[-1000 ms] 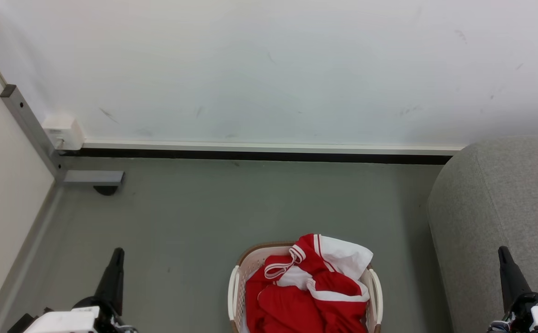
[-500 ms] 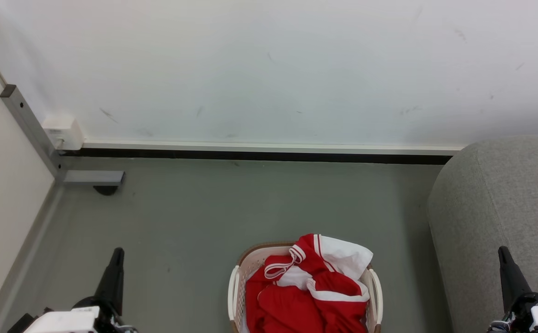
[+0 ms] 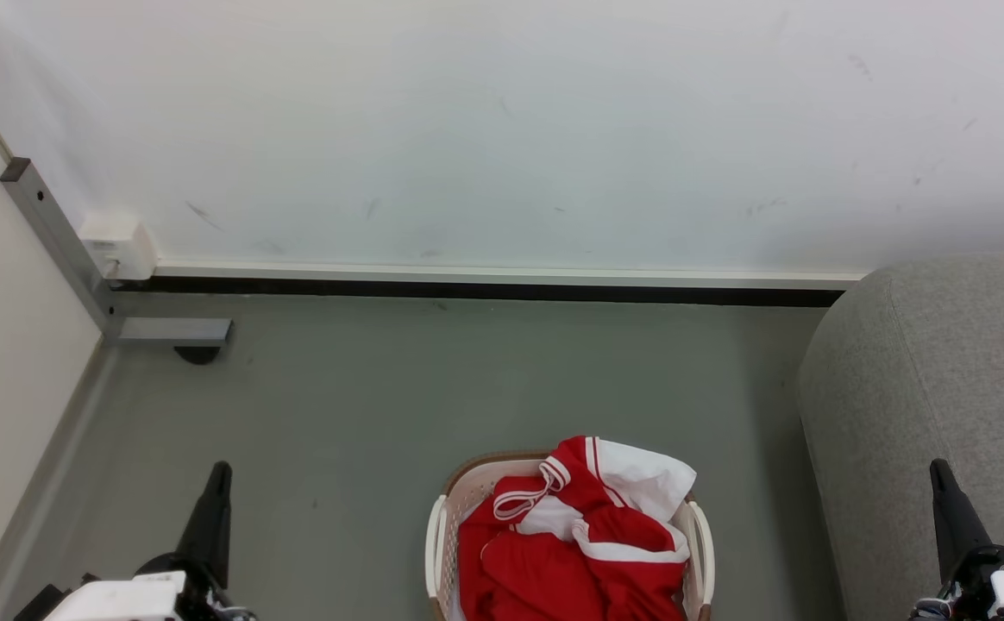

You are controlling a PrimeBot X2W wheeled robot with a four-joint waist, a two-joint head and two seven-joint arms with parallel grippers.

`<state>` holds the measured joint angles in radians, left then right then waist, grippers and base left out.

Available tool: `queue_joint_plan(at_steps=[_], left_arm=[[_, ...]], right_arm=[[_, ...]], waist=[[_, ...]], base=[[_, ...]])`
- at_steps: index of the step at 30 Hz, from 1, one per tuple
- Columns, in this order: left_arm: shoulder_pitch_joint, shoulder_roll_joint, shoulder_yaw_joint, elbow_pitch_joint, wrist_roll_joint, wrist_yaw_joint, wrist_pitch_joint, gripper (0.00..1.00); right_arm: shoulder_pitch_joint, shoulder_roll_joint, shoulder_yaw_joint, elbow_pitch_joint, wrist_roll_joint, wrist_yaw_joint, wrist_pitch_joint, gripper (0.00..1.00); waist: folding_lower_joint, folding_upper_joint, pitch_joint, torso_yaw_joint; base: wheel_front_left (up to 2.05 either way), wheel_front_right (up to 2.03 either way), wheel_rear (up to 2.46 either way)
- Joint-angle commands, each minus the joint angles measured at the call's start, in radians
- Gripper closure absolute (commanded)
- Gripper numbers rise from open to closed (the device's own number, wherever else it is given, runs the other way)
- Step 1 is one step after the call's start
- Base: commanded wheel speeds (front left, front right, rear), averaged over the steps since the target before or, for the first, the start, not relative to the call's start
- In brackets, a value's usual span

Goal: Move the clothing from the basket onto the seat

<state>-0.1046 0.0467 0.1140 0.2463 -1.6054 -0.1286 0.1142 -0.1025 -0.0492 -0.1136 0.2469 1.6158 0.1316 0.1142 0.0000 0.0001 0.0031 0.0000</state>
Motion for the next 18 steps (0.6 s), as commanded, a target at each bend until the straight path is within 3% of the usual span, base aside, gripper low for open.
queue_joint_plan(at_steps=[1, 18], left_arm=[[-0.008, 0.007, 0.001, -0.004, -0.014, -0.004, 0.003, 1.0], [-0.008, 0.007, 0.0, -0.004, -0.014, -0.004, 0.003, 1.0]], right_arm=[[-0.011, -0.001, -0.003, -0.005, -0.006, -0.002, 0.002, 1.0], [-0.011, -0.001, -0.003, -0.005, -0.006, -0.002, 0.002, 1.0]], waist=[[0.0, -0.0001, 0.0, 0.0], [0.0, -0.0001, 0.0, 0.0]], base=[[0.0, 0.0, 0.0], [0.0, 0.0, 0.0]])
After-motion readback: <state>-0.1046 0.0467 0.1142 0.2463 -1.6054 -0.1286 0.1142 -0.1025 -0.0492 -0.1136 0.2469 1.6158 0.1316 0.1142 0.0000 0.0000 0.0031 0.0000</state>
